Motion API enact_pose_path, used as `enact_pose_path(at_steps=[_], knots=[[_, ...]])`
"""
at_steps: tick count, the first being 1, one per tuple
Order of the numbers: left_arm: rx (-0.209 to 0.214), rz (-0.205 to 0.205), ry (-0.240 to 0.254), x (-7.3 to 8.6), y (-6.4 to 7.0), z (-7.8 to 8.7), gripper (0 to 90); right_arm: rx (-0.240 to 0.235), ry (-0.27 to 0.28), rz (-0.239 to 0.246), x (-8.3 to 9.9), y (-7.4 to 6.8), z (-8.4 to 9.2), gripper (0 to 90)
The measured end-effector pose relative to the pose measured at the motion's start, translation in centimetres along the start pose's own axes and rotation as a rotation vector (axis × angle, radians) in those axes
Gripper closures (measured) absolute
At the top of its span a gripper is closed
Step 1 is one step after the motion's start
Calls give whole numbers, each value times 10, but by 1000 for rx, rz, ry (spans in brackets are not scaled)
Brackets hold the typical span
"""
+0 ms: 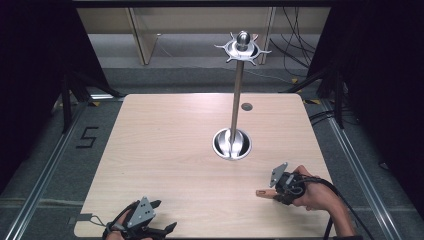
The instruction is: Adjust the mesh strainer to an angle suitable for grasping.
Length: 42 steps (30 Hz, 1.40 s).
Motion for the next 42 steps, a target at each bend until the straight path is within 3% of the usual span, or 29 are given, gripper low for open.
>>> enact_pose_path(at_steps=[7, 9, 10, 14, 15, 16, 17, 18, 20, 21, 24, 25, 26, 28, 30, 32, 34, 35, 36, 37, 39, 41, 42], knots=[[-2, 4, -1, 0, 0, 0, 155, -24, -31, -6, -5, 0, -1, 653], [-5, 13, -8, 1, 0, 1, 156, -10, -39, -18, -7, 0, -1, 681], [-5, 11, -6, 1, 0, 1, 156, -11, -32, 2, -9, 1, 0, 680], [1, -10, -17, 1, -1, 2, 156, 39, 23, -16, -15, 5, 9, 681], [3, -1, 1, 0, 0, 1, 156, 50, 57, -35, -18, 6, 13, 682], [-4, 3, -13, 1, 0, 2, 156, 72, 76, -61, -19, 8, 16, 682], [-10, 0, -16, 2, -2, 2, 156, 80, 104, -117, -20, 10, 22, 682], [-5, 4, -15, 1, -1, 2, 156, 80, 104, -117, -20, 10, 22, 682], [-1, -13, -9, 1, -2, 2, 156, 96, 154, -164, -22, 15, 27, 682], [3, 20, -17, 2, 0, 2, 155, 86, 176, -202, -22, 17, 30, 682], [7, 13, -12, 1, 1, 2, 156, 115, 275, -266, -21, 27, 40, 682], [6, -5, -16, 1, -1, 3, 156, 109, 299, -278, -21, 27, 44, 682], [-3, 2, -27, 3, -2, 3, 155, 112, 310, -302, -20, 28, 47, 682], [-8, -8, -24, 2, -2, 3, 155, 122, 401, -327, -22, 32, 54, 683], [-1, -13, -9, 1, -1, 2, 155, 115, 436, -346, -22, 32, 60, 682], [-10, -8, -25, 2, -3, 3, 155, 122, 488, -348, -23, 36, 66, 682], [-3, -2, -20, 2, -1, 3, 155, 94, 528, -373, -23, 35, 72, 683], [6, -15, -27, 2, -1, 4, 156, 77, 527, -363, -22, 34, 75, 682], [4, 7, -27, 3, 0, 3, 156, 71, 579, -379, -23, 36, 81, 683], [3, 7, -26, 3, 0, 3, 156, 71, 579, -379, -23, 36, 81, 683], [1, -13, -6, 1, -1, 2, 155, 41, 607, -387, -25, 33, 84, 683], [6, -16, -27, 2, -2, 4, 155, 25, 658, -376, -29, 34, 89, 683], [-1, 8, -31, 3, -1, 3, 156, 28, 685, -382, -31, 34, 91, 683]])
Point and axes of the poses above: each handheld gripper's, and its own axes: z roughly backward along the jaws, x roughly out of its underside, y roughly to its right, the point moved 8 cm from there along -z, roughly forward along the jaws, and after that the axes turned 1 degree about -z, right-handed, at the moved point
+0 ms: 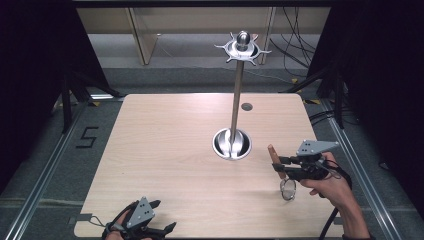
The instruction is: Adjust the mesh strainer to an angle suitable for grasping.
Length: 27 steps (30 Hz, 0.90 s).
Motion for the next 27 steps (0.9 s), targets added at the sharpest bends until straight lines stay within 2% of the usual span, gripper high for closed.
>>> enact_pose_path(at_steps=[3, 4, 5, 6, 8, 9, 10, 12, 13, 15, 16, 18, 19, 21, 22, 23, 24, 25, 26, 27], knots=[[9, -8, 0, 0, 1, 1, 155, -18, 20, 12, -4, -2, 1, 683], [8, -37, 2, -1, -1, 1, 155, -8, 31, -12, -6, -4, 1, 683], [8, -7, 0, 0, 1, 1, 156, -3, 47, 0, -8, -2, 0, 683], [9, -7, -1, 0, 1, 1, 155, -10, 51, -20, -9, -5, 0, 683], [10, -8, 0, 0, 0, 1, 156, -28, 69, -11, -13, -5, 0, 683], [3, -9, 8, 0, 0, 0, 155, -12, 101, -14, -17, -5, -1, 683], [0, 15, 26, -2, 1, -1, 156, -13, 101, -34, -19, -7, -1, 683], [-9, 6, 14, -1, -1, 0, 155, -14, 109, -15, -23, -9, -1, 683], [-14, -4, 26, -2, -2, 0, 156, -10, 117, -18, -26, -11, -1, 683], [-8, 26, 40, -2, 0, -1, 155, -3, 129, -10, -32, -12, -1, 683], [-12, 16, 36, -2, 0, 0, 155, 0, 136, 5, -34, -12, -1, 683], [-15, -34, 34, -3, -4, 1, 156, 5, 154, -14, -39, -14, -1, 683], [-19, -4, 21, -1, -3, 1, 155, 6, 159, 8, -41, -12, -1, 683], [-18, 9, 23, -1, -2, 1, 155, 21, 174, -27, -45, -13, -3, 683], [-17, 13, 24, -1, -2, 0, 156, 20, 169, 2, -46, -11, -3, 683], [-12, 7, 24, -1, -1, 1, 155, 22, 173, -28, -47, -13, -3, 683], [-12, -13, 23, -2, -3, 1, 155, 31, 184, -31, -49, -12, -4, 683], [-16, -36, 28, -3, -4, 1, 155, 28, 171, -20, -50, -10, -3, 683], [-17, -39, 28, -3, -5, 1, 155, 31, 190, -42, -53, -11, -3, 683], [-16, -39, 27, -3, -4, 1, 155, 30, 186, -40, -54, -11, -3, 683]])
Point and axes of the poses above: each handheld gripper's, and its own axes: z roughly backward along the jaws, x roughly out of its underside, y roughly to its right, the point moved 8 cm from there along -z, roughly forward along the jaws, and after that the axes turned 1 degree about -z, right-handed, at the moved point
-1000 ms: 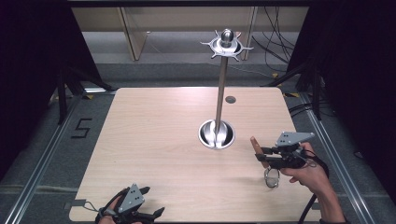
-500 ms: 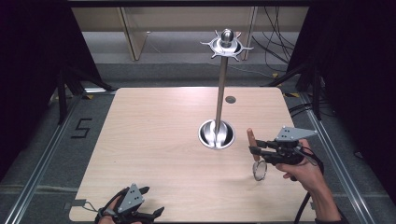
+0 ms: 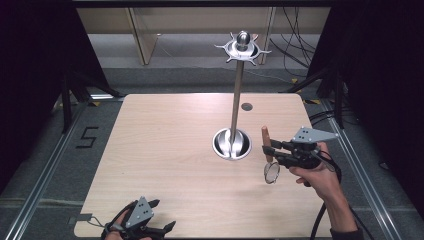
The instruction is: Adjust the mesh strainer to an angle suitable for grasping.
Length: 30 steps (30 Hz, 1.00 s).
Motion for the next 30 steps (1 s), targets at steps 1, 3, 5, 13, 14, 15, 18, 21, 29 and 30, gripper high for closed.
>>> enact_pose_path(at_steps=[1, 3, 5, 13, 14, 15, 18, 21, 29, 30], knots=[[1, 6, 0, 0, 0, 0, 155, 7, 17, 10, -3, 1, 0, 683], [0, 52, -8, 2, 3, 0, 155, 18, 27, -4, -9, 1, 0, 683], [-3, 33, -8, 1, 2, 1, 155, 16, 43, -11, -16, 0, 0, 683], [3, 53, -8, 2, 3, 0, 155, 57, 116, -4, -44, 0, 3, 683], [4, 52, -6, 2, 3, 0, 155, 58, 119, -9, -46, 0, 3, 683], [4, 52, -6, 2, 3, 0, 155, 77, 140, -19, -50, 1, 2, 683], [-6, 34, -12, 2, 1, 0, 155, 70, 124, 3, -57, -1, 2, 682], [5, 52, -8, 2, 3, 0, 155, 75, 132, 2, -62, -2, 2, 683], [-1, 52, 1, 1, 2, 0, 155, 90, 154, 16, -83, -4, 5, 683], [8, 51, -12, 2, 3, 1, 155, 90, 154, 16, -83, -4, 5, 683]])
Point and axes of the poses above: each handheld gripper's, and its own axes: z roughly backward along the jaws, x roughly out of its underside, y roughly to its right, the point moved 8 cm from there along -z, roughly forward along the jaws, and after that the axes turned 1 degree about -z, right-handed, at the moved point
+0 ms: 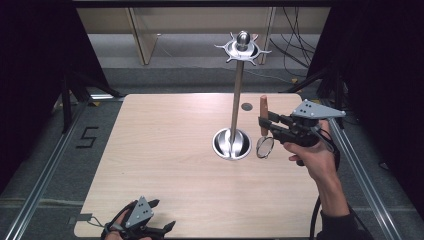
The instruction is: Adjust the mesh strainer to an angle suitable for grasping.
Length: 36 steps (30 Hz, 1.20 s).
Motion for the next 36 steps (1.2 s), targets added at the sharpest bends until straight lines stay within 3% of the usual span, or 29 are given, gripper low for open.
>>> enact_pose_path(at_steps=[1, 2, 4, 5, 7, 9, 12, 15, 18, 19, 21, 25, 27, 28, 29, 30, 31, 32, 33, 36], knots=[[-6, 0, -4, 0, -1, 0, 155, 8, -5, -8, -2, -1, 1, 683], [-2, 19, 28, -2, 2, -2, 155, 13, -2, -5, -5, -1, 1, 683], [-5, -16, -6, 1, -1, 0, 154, 17, 16, 18, -13, 0, 0, 682], [-3, -42, 11, -1, -2, -1, 154, 13, 20, 0, -16, -1, 0, 682], [1, -28, 1, 0, -1, 0, 154, 15, 27, 15, -22, 0, -1, 683], [-13, -16, 0, 0, -2, 0, 154, 20, 32, 0, -28, 0, -1, 683], [-1, 13, 6, 0, 1, -1, 154, 26, 43, -8, -37, -1, -2, 683], [-12, -16, -2, 0, -2, 0, 154, 17, 47, 10, -45, -3, -2, 683], [3, 24, 21, -1, 2, -2, 154, 17, 57, 27, -54, -3, -3, 683], [0, 12, -3, 0, 0, 0, 154, 26, 55, 11, -56, -3, -2, 683], [-3, 4, 8, 0, 0, 0, 154, 36, 62, 33, -61, -1, -4, 683], [-11, -17, -2, 0, -2, 0, 154, 31, 68, 7, -68, -1, -7, 682], [-11, -16, -2, 0, -2, 0, 154, 43, 65, 19, -70, 1, -9, 682], [-5, 7, 11, -1, 0, -1, 154, 48, 59, 5, -71, 1, -9, 683], [-3, 5, 16, -1, 0, -1, 154, 47, 50, -6, -72, 2, -11, 683], [-2, 9, 15, -1, 1, -1, 154, 56, 63, 12, -74, 4, -12, 683], [-8, 1, 11, -1, -1, -1, 154, 51, 53, -2, -74, 3, -12, 682], [-9, -32, 9, -1, -3, 0, 154, 61, 58, -1, -75, 6, -12, 683], [-4, 6, 17, -1, 0, -1, 154, 67, 65, 8, -77, 7, -12, 682], [4, 3, -5, 0, 0, 0, 154, 65, 56, -12, -78, 6, -12, 682]])
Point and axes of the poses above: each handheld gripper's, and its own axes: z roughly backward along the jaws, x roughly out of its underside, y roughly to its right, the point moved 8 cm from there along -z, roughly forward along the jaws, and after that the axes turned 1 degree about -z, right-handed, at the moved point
